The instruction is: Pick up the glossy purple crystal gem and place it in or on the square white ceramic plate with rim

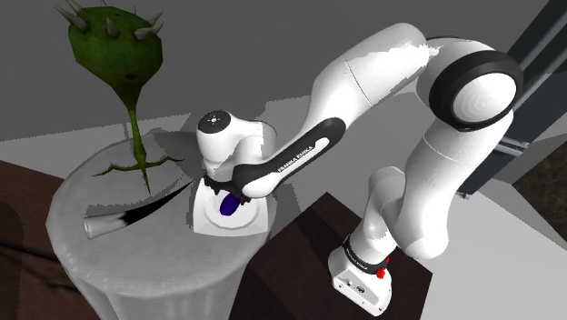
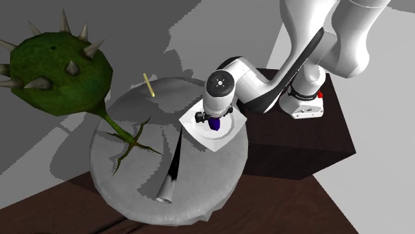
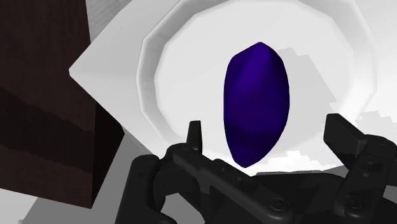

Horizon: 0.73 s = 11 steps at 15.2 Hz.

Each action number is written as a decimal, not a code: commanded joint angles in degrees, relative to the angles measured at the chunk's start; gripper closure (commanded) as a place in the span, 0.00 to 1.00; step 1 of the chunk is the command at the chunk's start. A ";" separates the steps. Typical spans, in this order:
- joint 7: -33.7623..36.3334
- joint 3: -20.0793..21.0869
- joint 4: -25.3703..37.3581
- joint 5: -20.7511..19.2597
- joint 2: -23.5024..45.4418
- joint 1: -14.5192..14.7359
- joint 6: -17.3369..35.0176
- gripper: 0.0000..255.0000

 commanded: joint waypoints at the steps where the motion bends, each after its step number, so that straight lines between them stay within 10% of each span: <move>1: -0.30 0.38 0.94 0.44 -2.29 0.43 -3.31 0.00; 11: -0.52 0.91 2.35 1.01 -4.46 0.95 -6.99 0.00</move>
